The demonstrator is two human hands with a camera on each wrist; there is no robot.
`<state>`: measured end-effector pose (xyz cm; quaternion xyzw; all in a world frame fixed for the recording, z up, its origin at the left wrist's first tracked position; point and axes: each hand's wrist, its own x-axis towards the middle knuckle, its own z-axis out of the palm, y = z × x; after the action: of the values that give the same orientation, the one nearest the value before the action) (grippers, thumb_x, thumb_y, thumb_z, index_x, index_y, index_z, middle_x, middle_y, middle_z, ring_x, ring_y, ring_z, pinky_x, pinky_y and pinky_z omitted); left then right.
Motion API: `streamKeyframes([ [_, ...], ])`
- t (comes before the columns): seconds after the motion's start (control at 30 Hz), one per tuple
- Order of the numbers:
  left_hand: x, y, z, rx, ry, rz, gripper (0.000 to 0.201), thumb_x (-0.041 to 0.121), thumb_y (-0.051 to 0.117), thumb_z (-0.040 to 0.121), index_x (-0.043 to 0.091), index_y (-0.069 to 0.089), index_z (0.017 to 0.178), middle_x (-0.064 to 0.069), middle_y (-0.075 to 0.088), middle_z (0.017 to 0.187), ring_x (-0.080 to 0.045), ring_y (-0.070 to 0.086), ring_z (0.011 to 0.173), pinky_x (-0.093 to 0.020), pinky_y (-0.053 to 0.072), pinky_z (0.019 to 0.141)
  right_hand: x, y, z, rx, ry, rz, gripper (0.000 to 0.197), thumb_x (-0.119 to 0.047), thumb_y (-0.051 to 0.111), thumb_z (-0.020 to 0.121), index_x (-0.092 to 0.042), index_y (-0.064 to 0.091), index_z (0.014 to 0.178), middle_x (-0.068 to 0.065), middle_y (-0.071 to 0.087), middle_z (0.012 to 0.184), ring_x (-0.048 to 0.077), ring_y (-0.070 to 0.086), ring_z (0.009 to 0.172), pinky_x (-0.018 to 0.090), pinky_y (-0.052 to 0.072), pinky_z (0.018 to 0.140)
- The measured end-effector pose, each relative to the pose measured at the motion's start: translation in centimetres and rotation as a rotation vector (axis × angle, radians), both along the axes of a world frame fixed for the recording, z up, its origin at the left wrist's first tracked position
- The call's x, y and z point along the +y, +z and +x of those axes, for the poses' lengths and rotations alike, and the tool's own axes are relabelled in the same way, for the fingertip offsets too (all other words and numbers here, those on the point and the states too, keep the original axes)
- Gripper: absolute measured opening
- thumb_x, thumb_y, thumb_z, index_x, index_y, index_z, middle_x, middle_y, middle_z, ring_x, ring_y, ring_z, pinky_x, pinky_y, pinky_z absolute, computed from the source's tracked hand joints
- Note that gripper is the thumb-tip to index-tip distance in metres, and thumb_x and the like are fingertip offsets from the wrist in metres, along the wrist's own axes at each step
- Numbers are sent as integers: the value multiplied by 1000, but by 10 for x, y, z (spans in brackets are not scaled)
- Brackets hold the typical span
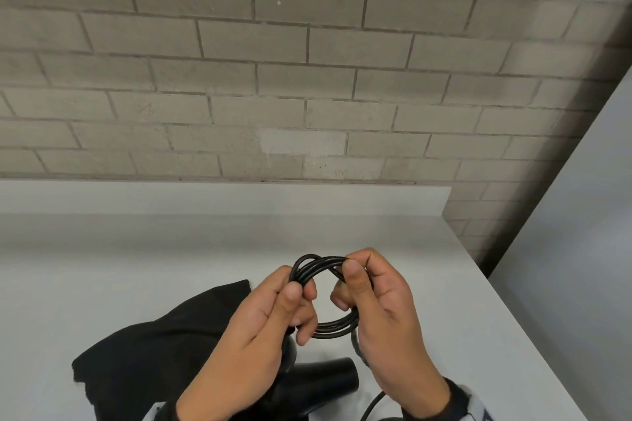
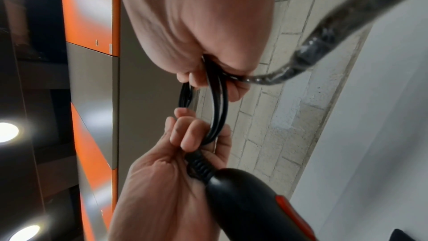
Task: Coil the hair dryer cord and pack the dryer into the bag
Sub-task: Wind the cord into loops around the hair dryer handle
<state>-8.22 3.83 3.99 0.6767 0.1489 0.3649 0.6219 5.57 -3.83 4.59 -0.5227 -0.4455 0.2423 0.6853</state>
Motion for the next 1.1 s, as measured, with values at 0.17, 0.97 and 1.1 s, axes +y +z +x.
streamKeyframes([
  [0.17,-7,-2,6,-8,207,110,31,56,41,93,33,58,83,9,39,58,-10,42,54,-15,40,58,-4,5,9,-75,186,-84,35,-46,57,88,-14,60,75,-2,49,59,12,43,58,22,37,58],
  [0.97,-8,4,16,50,297,117,29,41,41,93,20,61,95,9,45,56,-5,41,52,-23,42,51,-16,-26,-7,-933,-436,196,18,-23,71,84,-13,67,99,6,58,88,16,56,77,22,48,66],
  [1.1,-8,1,18,66,312,137,23,48,41,91,36,60,90,8,45,57,-10,42,56,-38,45,55,-16,-24,-13,-1126,-380,-159,23,-29,51,92,-15,69,92,-1,60,88,17,54,71,28,49,49],
])
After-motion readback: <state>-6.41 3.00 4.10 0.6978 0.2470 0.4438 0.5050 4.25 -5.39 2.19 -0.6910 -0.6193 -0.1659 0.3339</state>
